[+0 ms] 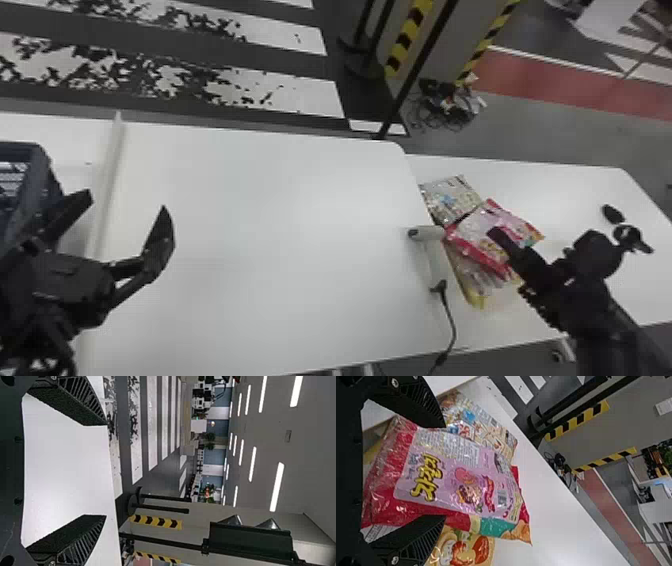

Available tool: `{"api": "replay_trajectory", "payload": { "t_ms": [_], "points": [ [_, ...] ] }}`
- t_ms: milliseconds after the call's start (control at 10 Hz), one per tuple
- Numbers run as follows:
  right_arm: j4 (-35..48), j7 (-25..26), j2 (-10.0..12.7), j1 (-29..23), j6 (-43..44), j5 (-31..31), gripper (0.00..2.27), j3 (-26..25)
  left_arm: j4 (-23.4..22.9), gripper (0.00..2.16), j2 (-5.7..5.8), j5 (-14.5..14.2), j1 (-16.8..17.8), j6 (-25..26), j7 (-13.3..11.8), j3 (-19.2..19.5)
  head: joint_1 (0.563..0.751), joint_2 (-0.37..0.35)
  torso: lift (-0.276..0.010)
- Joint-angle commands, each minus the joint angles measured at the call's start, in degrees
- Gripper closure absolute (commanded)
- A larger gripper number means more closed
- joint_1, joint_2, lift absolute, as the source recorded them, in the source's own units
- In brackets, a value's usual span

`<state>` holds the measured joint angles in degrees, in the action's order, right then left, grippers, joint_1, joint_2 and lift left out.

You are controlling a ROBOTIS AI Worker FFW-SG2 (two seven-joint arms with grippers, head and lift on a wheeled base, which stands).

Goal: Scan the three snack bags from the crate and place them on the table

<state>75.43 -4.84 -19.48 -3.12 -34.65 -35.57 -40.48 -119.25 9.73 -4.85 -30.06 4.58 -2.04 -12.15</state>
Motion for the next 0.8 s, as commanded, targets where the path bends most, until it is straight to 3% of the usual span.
{"api": "replay_trajectory", "payload": {
  "t_ms": [0, 300, 700],
  "points": [
    [12.55, 0.01, 3.13, -4.61, -3.80, 1.29, 0.06, 0.84, -0.54, 0.03, -0.15, 0.10, -0.08, 0.48, 0.02, -0.25, 0.695, -0.350, -0.062],
    [30.92, -1.58, 7.97, -12.26, -3.98, 4.98, 0.06, 9.19, -1.86, 0.03, -0.32, 0.28, -0.88, 0.83, 0.46, -0.16, 0.695, -0.350, -0.062],
    [46.04, -3.16, 12.36, -17.62, -3.63, 10.87, 0.07, 18.95, -4.85, 0.03, -0.59, 0.81, -2.81, 1.71, 1.60, 0.19, 0.695, -0.350, -0.062]
  ]
}}
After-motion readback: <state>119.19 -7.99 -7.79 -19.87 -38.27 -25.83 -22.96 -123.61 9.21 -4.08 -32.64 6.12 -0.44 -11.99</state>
